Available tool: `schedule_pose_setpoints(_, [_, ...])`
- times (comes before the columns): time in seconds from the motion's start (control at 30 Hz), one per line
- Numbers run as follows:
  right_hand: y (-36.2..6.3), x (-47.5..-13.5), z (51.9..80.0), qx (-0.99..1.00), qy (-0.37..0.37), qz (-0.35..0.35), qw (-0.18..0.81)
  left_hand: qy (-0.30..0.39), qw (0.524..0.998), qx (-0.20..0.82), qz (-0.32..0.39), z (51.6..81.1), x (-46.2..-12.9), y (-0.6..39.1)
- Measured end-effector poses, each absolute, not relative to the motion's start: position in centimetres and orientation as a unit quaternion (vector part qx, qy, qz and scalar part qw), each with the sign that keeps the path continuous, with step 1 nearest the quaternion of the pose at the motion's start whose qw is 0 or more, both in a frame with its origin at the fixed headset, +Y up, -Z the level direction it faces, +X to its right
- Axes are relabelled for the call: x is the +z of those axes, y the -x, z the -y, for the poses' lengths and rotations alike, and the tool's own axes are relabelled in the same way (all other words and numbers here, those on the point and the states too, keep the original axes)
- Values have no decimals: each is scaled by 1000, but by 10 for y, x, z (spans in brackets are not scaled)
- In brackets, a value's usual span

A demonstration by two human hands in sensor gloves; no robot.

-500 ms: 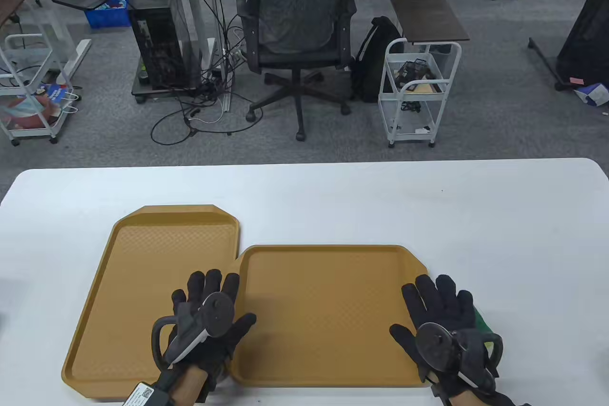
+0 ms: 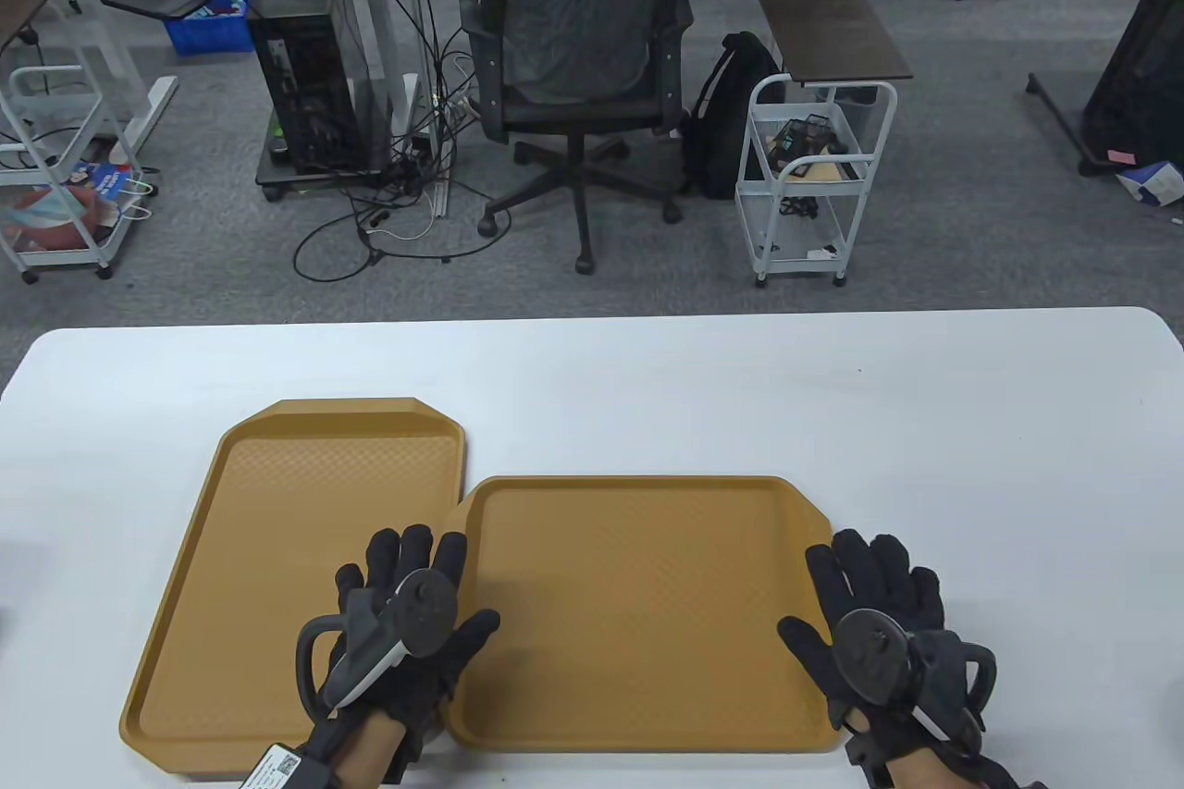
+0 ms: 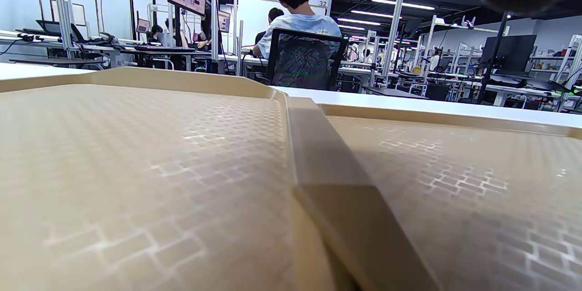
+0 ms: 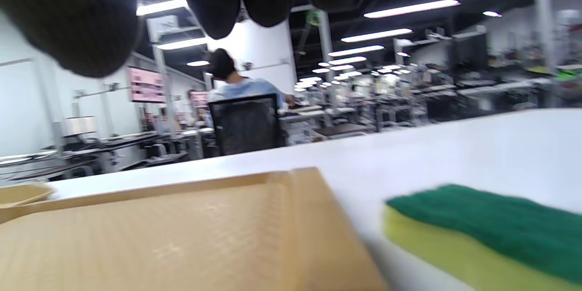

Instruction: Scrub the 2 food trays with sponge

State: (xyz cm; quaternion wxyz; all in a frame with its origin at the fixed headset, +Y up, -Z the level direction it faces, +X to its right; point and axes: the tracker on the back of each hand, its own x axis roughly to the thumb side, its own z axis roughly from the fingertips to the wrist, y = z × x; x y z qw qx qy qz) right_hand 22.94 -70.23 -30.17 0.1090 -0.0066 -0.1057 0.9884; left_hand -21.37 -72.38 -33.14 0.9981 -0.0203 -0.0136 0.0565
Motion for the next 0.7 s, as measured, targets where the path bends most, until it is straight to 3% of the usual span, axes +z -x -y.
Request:
schedule_pose_setpoints(0.27, [-298,-324,741,973,195,-10,125,24,997,67,11,724,-331,215])
schedule_pose_setpoints(0.43, [-311,-332,764,966,217,-66,123,38,997,67,8,730,-331,215])
schedule_pose_setpoints(0.7, [-307,-333,763,967,221,-36,119,49,996,67,-11,736,-333,222])
